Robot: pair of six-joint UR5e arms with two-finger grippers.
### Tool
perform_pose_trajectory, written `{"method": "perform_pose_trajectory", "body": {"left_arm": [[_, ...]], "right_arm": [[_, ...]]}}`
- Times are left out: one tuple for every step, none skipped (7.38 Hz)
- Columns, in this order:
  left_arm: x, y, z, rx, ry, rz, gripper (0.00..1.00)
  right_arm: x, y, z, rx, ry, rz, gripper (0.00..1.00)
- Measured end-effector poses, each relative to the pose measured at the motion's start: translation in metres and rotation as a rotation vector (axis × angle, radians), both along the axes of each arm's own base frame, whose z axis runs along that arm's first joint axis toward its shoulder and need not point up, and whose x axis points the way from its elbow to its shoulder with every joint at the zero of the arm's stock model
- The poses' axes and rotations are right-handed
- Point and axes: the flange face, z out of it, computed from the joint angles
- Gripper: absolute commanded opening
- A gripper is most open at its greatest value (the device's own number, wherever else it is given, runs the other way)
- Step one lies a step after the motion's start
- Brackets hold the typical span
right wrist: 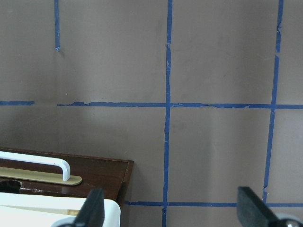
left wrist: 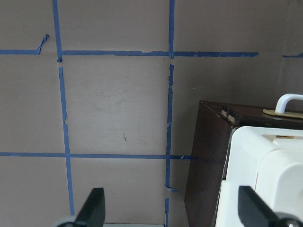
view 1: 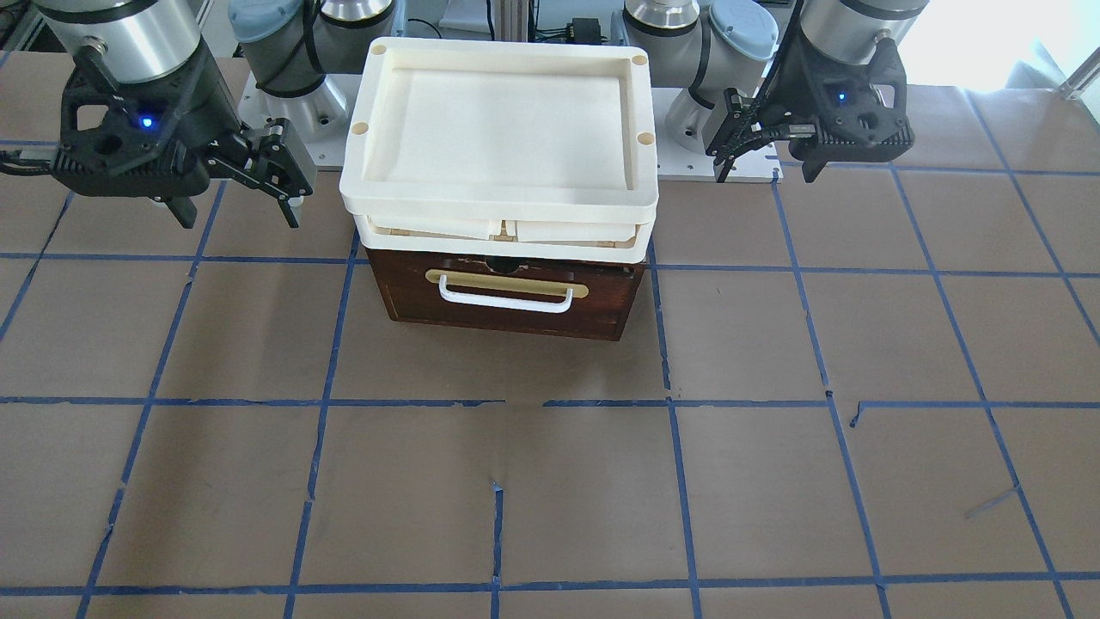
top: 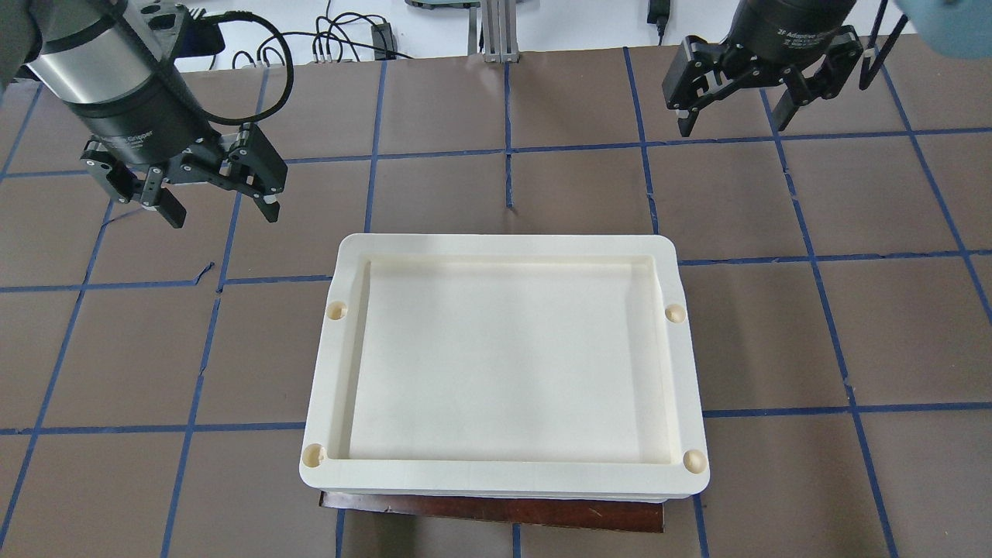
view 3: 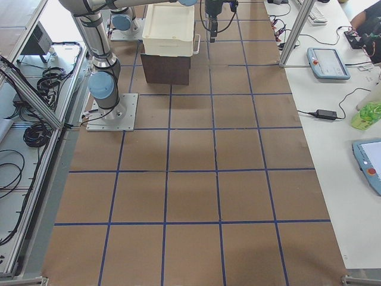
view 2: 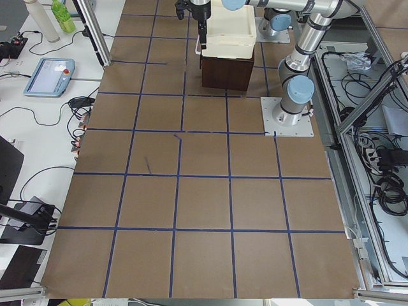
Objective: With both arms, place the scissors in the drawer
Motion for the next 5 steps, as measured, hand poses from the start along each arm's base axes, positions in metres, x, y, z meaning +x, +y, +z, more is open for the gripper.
{"method": "perform_pose_trajectory", "body": {"left_arm": [[0.0,0.0,0.0,0.0,0.0,0.0,1.0],[0.0,0.0,0.0,0.0,0.0,0.0,1.0],[0.0,0.0,0.0,0.0,0.001,0.0,1.0],[0.0,0.0,-0.001,0.001,0.001,0.0,1.0],[0.0,0.0,-0.001,0.002,0.002,0.0,1.0]], "right_arm": [[0.0,0.002,-0.007,0.001,0.002,0.001,1.0],[0.0,0.006,-0.01,0.004,0.003,0.005,1.0],[0.0,0.009,-0.015,0.014,0.002,0.005,1.0],[0.001,0.011,-0.019,0.021,0.001,0.0,1.0],[0.001,0.014,-0.016,0.012,0.001,0.001,1.0]]}}
